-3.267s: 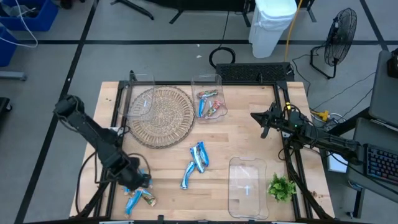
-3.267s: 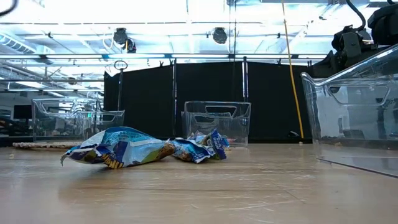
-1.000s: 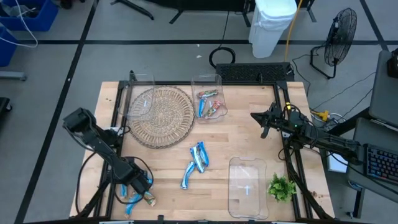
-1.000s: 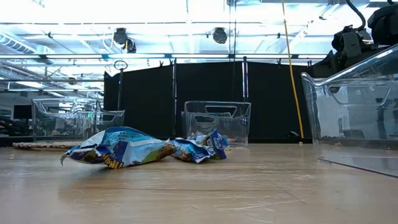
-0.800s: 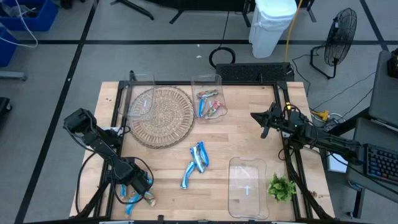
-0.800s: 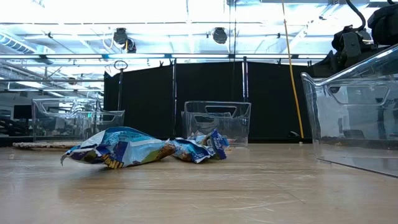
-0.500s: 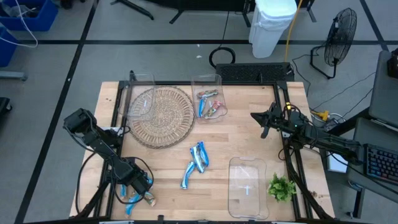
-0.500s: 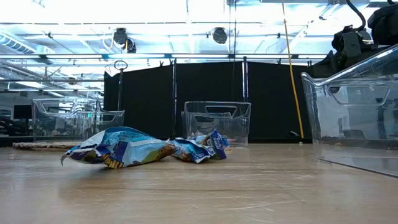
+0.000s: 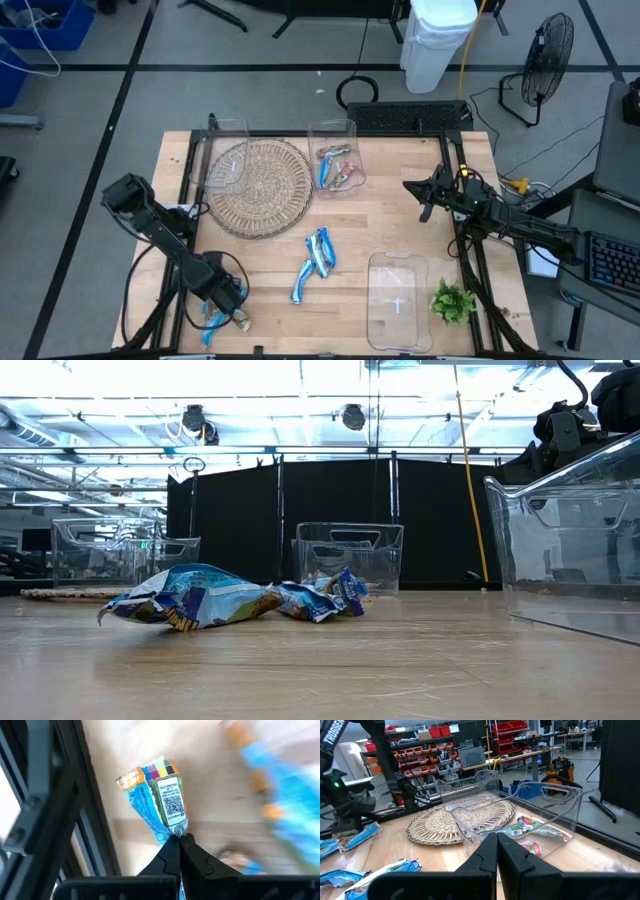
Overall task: Pick and place Granola Bars by type
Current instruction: Put the yellow granola bar into the top left transparent bin
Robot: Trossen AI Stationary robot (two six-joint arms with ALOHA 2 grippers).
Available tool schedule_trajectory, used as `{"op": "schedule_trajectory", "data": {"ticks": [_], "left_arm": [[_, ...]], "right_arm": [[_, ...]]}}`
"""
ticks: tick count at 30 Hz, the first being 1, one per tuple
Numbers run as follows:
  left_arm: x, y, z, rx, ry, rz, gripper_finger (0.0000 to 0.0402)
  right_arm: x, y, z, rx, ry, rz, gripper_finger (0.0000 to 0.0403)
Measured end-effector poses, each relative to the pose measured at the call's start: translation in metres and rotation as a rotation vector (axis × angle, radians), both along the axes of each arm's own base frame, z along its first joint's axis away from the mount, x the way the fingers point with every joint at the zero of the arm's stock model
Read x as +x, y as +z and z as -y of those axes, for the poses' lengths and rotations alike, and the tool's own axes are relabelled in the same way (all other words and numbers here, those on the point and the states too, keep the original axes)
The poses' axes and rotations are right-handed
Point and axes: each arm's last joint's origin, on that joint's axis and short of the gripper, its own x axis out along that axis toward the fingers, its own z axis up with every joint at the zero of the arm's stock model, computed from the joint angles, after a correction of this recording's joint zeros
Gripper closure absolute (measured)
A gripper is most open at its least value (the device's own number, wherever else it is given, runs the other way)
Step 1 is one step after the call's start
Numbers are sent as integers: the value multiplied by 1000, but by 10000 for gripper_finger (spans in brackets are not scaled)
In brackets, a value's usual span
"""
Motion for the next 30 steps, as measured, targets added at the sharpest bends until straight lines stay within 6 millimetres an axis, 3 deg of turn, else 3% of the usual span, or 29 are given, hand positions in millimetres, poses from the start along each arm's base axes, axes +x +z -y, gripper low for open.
{"op": "schedule_trajectory", "data": {"ticks": [15, 23, 30], "left_arm": [[20, 100, -11, 374, -193, 184, 401], [39, 117, -36, 616, -438, 394, 401], [61, 119, -59, 723, -606, 417, 401]], "right_arm": [[0, 0, 0, 0, 0, 0, 403], [0, 0, 0, 0, 0, 0, 403], [0, 0, 0, 0, 0, 0, 403]]}}
